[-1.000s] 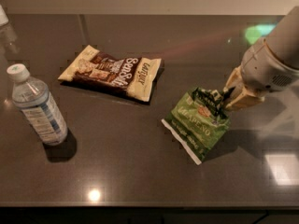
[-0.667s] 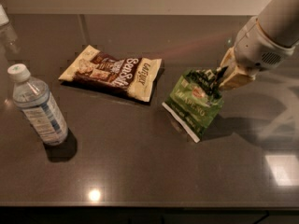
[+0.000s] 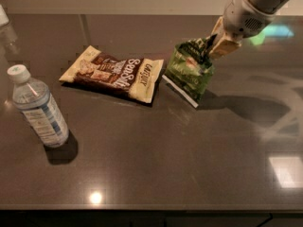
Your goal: Move green jalapeno chip bag near brown chip bag
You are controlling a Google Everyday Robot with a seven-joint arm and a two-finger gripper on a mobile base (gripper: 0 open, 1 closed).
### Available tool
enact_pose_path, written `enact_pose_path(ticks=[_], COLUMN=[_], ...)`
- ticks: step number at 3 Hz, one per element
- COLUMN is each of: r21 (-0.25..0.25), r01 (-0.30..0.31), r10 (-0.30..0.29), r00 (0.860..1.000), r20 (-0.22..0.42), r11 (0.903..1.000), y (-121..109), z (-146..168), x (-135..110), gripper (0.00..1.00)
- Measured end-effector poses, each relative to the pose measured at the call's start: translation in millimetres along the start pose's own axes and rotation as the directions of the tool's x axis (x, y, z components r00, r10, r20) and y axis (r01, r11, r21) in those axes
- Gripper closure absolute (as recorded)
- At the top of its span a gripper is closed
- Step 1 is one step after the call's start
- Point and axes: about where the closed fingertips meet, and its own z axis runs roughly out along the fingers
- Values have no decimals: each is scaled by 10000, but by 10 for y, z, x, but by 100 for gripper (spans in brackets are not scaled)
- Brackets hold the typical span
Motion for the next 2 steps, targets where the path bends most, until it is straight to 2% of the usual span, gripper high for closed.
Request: enact_pose_path(ticks=[1, 2], r21=[135, 4], r01=[-54, -74], r10=[50, 73], r00=[9995, 9984], r20=[327, 566], r11=[9999, 10000], y=[-280, -406], z=[87, 237], x=[-132, -244], gripper=[100, 84])
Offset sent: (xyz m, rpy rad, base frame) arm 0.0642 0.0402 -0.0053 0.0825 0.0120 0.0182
